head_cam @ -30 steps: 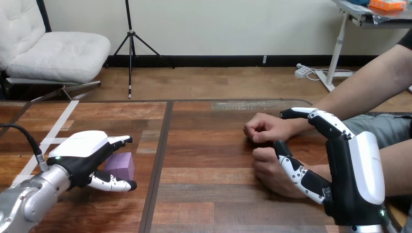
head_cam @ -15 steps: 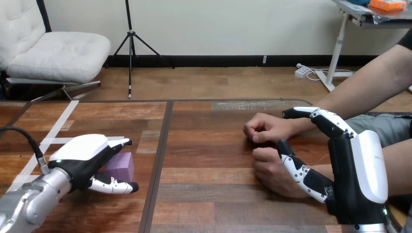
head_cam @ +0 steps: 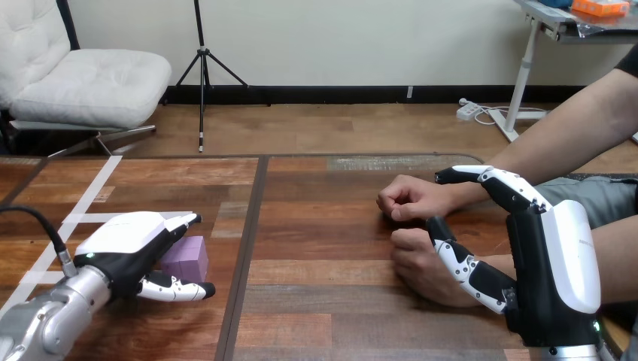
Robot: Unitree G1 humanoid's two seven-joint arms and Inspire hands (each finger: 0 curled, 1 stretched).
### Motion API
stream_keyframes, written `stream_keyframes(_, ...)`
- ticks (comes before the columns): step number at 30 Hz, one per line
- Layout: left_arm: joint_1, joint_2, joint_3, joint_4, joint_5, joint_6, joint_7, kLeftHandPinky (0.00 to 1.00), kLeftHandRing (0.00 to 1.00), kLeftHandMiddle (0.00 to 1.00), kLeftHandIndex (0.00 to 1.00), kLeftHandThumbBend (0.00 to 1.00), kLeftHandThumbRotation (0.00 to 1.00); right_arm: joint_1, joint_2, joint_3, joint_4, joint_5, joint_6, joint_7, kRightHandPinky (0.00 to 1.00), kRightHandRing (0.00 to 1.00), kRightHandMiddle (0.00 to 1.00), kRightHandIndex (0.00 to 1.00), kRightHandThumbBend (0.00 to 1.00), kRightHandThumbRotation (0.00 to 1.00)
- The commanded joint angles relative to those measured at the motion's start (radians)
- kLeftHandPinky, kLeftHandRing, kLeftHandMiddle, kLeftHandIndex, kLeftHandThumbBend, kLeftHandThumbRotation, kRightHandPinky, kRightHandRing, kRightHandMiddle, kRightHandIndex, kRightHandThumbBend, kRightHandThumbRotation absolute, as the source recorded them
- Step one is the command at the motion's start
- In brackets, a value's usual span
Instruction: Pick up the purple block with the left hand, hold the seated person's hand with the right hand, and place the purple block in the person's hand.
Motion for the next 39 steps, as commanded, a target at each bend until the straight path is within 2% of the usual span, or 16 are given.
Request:
stream_keyframes(1,-0.086,-0.009,-0.009,0.017,-0.008,-0.024,0.046,0.89,0.95,0.95,0.96,0.67,0.59,-0.035,-0.016,-0.004,-0.049,-0.009,0.004,0.003,0.73,0.75,0.69,0.64,0.39,0.0)
stream_keyframes(10,-0.096,-0.021,-0.012,0.053,-0.012,-0.046,0.085,0.84,0.93,0.94,0.95,0.66,0.57,-0.032,-0.018,0.0,-0.056,-0.002,0.014,0.01,0.73,0.75,0.69,0.64,0.38,0.0)
stream_keyframes(20,-0.116,-0.034,-0.028,0.092,-0.006,-0.052,0.103,0.77,0.89,0.92,0.94,0.63,0.55,-0.032,-0.023,0.003,-0.059,-0.003,0.015,0.012,0.74,0.75,0.7,0.64,0.38,0.0)
stream_keyframes(31,-0.139,-0.046,-0.053,0.127,0.001,-0.057,0.116,0.76,0.89,0.91,0.92,0.62,0.57,-0.033,-0.028,0.005,-0.056,-0.009,0.012,0.01,0.75,0.75,0.69,0.64,0.37,0.0)
stream_keyframes(39,-0.153,-0.055,-0.063,0.156,-0.007,-0.074,0.129,0.73,0.85,0.88,0.9,0.61,0.56,-0.032,-0.028,0.006,-0.056,-0.009,0.012,0.01,0.75,0.75,0.69,0.64,0.37,0.0)
